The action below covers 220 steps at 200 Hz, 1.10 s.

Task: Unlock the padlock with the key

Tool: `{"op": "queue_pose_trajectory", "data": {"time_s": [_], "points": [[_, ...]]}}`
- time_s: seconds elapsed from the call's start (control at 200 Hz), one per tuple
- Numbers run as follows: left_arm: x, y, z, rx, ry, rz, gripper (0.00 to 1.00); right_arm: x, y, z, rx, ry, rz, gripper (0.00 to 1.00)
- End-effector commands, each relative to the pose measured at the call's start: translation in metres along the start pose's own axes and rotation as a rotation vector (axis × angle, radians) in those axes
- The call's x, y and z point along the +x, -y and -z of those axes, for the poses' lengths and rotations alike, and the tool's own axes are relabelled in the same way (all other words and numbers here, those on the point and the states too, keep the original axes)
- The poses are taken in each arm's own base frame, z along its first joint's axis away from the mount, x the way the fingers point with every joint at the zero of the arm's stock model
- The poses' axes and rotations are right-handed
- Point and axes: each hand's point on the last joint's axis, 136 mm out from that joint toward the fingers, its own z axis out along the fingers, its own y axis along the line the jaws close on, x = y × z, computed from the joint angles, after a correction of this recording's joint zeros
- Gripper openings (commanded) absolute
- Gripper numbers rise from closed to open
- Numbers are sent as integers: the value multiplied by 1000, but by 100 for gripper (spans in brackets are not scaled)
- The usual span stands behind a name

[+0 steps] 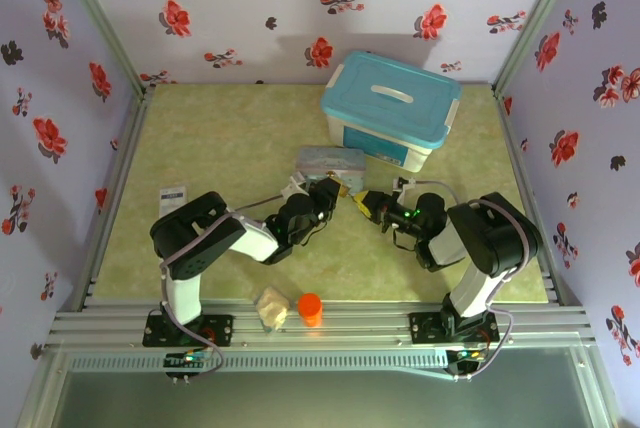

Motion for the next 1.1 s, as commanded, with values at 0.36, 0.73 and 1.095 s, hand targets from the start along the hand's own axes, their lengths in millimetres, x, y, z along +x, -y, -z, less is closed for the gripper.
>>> {"op": "queue_pose_trajectory", "data": {"time_s": [0.36, 0.73, 1.095], "points": [[17, 50, -3, 178, -85, 46, 0, -8, 10, 18, 40, 81, -29, 0], [16, 46, -3, 168, -85, 61, 0, -11, -9, 21, -8, 101, -3, 0], [18, 49, -3, 175, -87, 62, 0, -9, -29, 22, -60, 97, 24, 0]]}}
